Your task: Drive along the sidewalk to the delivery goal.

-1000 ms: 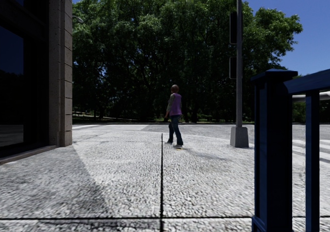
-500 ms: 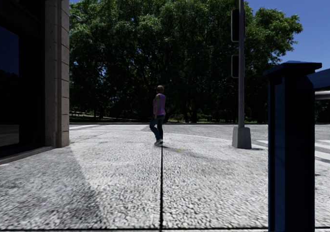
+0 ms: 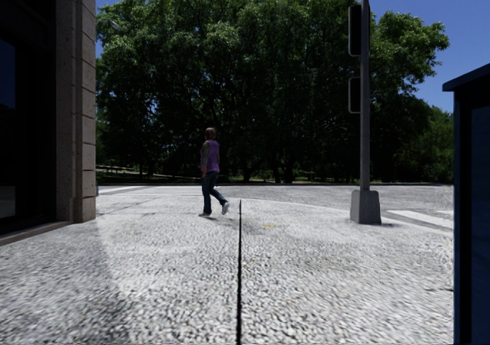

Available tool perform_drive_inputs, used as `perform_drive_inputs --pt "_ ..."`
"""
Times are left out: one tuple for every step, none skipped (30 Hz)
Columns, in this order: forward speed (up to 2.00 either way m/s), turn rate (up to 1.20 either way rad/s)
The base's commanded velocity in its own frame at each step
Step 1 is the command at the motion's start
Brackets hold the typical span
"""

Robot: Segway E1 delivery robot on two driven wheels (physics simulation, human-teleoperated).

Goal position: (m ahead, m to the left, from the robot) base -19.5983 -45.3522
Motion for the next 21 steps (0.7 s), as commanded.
perform_drive_inputs --pt "0.66 0.0" --pt "0.69 0.0" --pt "0.71 0.0" --pt "0.71 0.0" --pt "0.73 0.0" --pt "0.75 0.0" --pt "0.79 0.0" --pt "0.79 0.0" --pt "0.82 0.0" --pt "0.85 0.0" --pt "0.87 0.0" --pt "0.87 0.0" --pt "0.9 0.0" --pt "0.93 0.0" --pt "0.95 0.0" --pt "0.96 0.0" --pt "0.96 0.0" --pt "0.96 0.0" --pt "0.96 0.0" --pt "0.97 0.0" --pt "0.97 0.0"
